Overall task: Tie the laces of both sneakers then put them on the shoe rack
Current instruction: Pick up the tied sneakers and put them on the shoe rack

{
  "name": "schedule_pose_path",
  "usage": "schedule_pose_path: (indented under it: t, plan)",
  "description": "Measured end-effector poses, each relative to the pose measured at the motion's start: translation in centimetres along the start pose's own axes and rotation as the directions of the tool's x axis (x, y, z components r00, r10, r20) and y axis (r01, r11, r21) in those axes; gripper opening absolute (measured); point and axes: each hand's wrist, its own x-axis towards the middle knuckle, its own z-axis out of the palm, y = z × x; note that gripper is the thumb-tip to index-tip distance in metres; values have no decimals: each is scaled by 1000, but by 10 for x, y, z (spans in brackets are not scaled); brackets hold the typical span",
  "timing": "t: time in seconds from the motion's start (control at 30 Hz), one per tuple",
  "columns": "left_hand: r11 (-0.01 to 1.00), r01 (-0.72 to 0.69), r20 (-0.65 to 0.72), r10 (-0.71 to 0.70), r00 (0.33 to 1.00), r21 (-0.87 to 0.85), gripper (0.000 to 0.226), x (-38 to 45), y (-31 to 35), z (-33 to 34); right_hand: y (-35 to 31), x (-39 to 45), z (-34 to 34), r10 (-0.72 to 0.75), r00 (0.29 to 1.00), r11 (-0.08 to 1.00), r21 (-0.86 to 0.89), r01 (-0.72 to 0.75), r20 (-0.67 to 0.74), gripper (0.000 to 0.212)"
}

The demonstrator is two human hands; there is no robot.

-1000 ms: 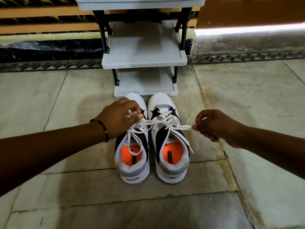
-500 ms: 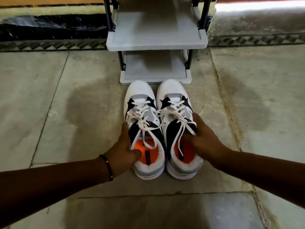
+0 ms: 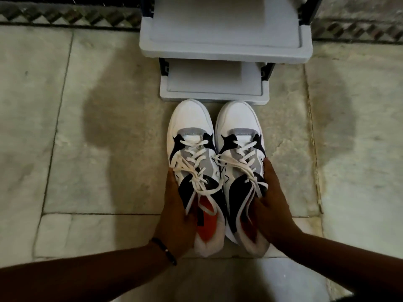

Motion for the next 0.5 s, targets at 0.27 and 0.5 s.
schedule_pose_path:
  t: [0.27, 0.5]
  plan:
    - [982, 171, -74, -176, 982, -75, 80, 1, 27, 6, -26, 3, 13, 121, 992, 989, -86, -124, -47, 83]
    - [967, 255, -108, -250, 962, 26, 34, -8, 68, -7, -38, -5, -7, 206, 979, 973, -102, -206, -9, 69]
